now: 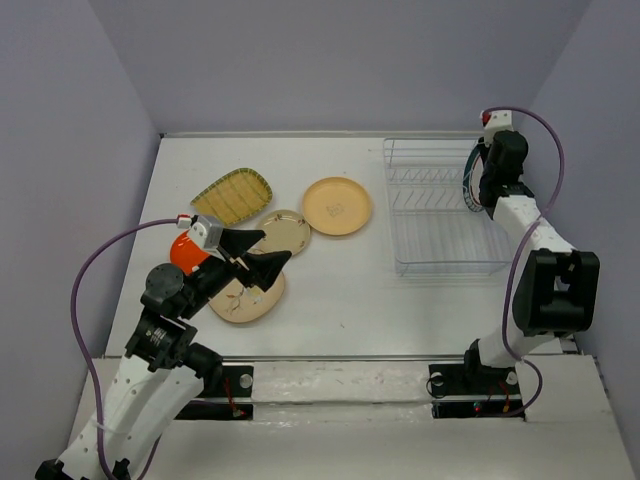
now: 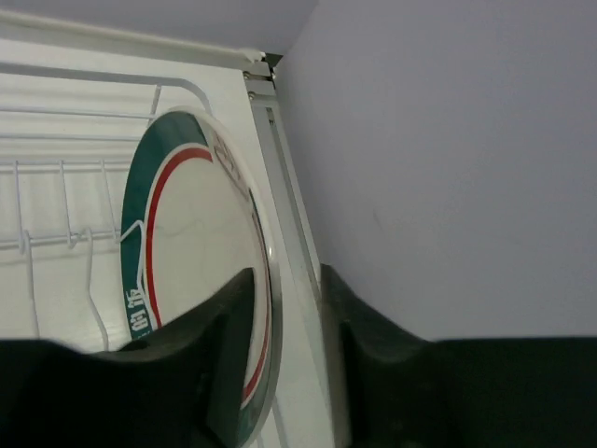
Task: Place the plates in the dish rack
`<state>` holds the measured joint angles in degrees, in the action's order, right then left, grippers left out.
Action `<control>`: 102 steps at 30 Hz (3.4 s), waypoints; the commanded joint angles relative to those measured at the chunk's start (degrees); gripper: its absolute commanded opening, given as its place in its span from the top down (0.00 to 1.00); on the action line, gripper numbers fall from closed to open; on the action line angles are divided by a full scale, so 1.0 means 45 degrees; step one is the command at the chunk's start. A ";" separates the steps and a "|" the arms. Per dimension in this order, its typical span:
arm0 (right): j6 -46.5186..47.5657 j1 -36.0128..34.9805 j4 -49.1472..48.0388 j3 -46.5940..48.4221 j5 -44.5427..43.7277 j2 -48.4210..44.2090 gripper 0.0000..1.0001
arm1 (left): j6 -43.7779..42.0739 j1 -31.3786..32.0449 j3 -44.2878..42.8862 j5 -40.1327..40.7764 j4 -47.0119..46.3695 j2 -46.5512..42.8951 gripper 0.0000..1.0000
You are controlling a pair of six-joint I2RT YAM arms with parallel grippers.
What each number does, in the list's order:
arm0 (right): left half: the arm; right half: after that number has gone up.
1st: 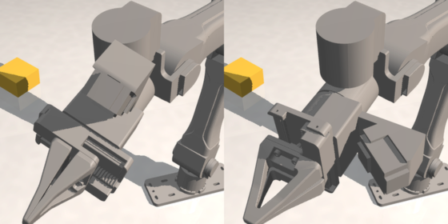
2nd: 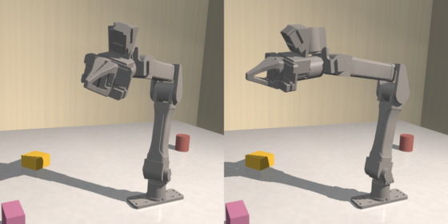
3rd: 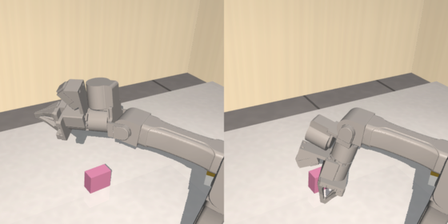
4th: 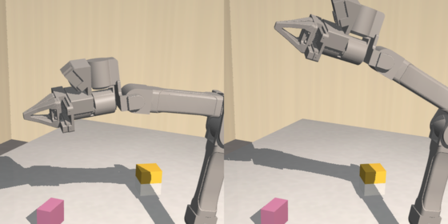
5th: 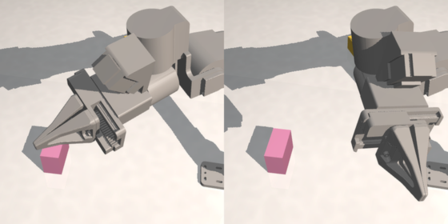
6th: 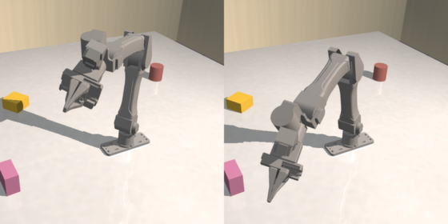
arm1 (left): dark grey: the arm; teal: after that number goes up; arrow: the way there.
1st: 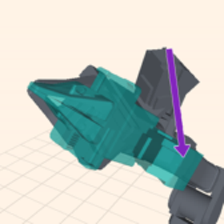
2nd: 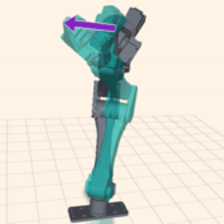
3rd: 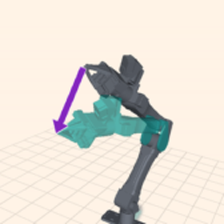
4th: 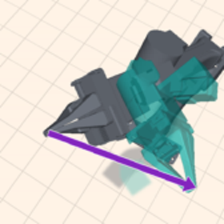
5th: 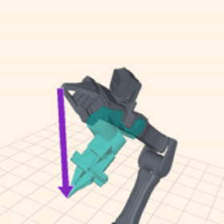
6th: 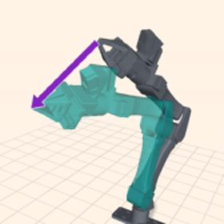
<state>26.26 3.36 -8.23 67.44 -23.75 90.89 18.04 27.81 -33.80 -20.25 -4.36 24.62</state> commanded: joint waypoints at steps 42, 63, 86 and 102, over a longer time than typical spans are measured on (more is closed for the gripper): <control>-1.7515 -1.2757 -0.3756 -0.1238 0.8323 0.5561 0.46 | -0.0553 -0.0849 -0.0770 0.5067 0.0852 -0.0159 0.01; -1.7169 -1.2757 -0.3663 -0.3560 0.7350 0.1878 0.93 | -0.0494 -0.0849 -0.0770 0.4754 0.0774 -0.0471 0.01; -0.2636 -0.3776 0.4507 0.5540 -0.4200 -0.2095 0.93 | -0.0259 -0.0420 -0.0711 0.3777 0.0578 -0.0999 0.01; -0.0074 -0.1976 0.2962 0.4642 -0.2965 -0.0199 0.93 | -0.0318 0.0069 -0.0731 0.3777 0.0617 -0.0882 0.01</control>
<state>22.79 -7.11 16.75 87.15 -35.94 90.89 16.86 27.68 -35.38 -2.79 1.52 20.67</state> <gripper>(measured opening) 0.122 0.990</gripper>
